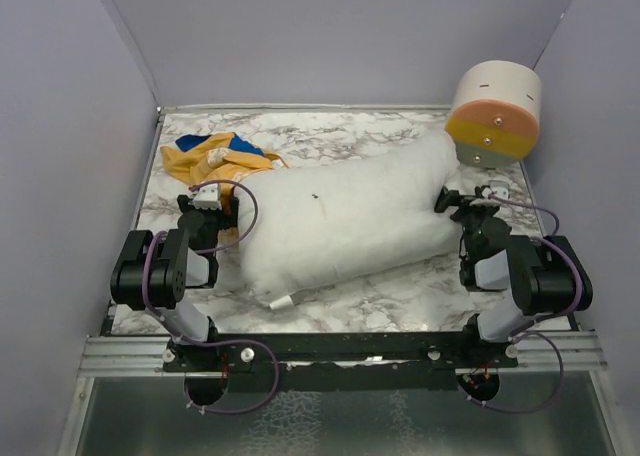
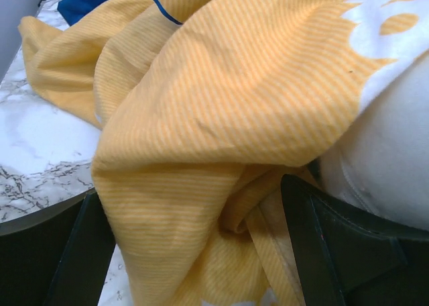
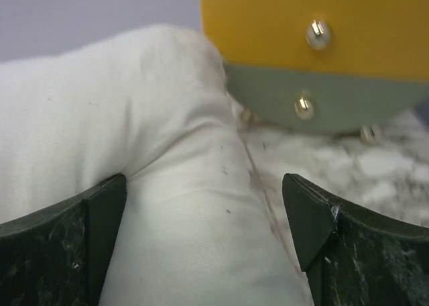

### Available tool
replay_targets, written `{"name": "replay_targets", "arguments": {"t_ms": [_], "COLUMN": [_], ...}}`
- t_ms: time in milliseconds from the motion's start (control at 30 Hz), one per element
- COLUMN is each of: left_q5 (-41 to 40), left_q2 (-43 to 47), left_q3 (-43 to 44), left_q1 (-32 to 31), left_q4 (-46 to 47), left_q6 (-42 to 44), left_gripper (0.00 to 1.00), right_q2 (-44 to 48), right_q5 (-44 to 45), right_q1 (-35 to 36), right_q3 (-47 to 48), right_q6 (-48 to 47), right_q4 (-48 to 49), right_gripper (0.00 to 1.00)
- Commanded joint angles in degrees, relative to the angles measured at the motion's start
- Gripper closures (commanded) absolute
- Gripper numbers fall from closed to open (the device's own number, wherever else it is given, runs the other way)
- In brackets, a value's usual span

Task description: Remove the pillowcase from the pillow

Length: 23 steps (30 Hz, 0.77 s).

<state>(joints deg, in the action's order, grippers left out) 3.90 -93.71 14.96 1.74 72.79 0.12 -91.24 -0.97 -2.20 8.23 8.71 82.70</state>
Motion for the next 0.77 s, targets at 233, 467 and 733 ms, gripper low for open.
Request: {"name": "replay_targets", "arguments": {"t_ms": [233, 467, 733], "left_q5": [-2.7, -2.7, -2.9], "left_q2": [-0.1, -0.1, -0.1], "left_q3": [0.1, 0.2, 0.3], "left_q1": [-0.2, -0.2, -0.2], "left_q4": [0.3, 0.1, -0.2], "left_q6": [0.4, 0.4, 0.5], "left_gripper": [0.01, 0.01, 0.01], "right_q2": [-0.3, -0.7, -0.8], "right_q5": [-7.1, -7.0, -7.0], "right_q1": [6.9, 6.8, 6.9], "right_q3": [7.3, 7.2, 7.2], "right_q6": [-10.7, -10.5, -10.4], "right_q4": [-14.1, -13.0, -13.0], "right_gripper": [0.01, 0.01, 0.01]}}
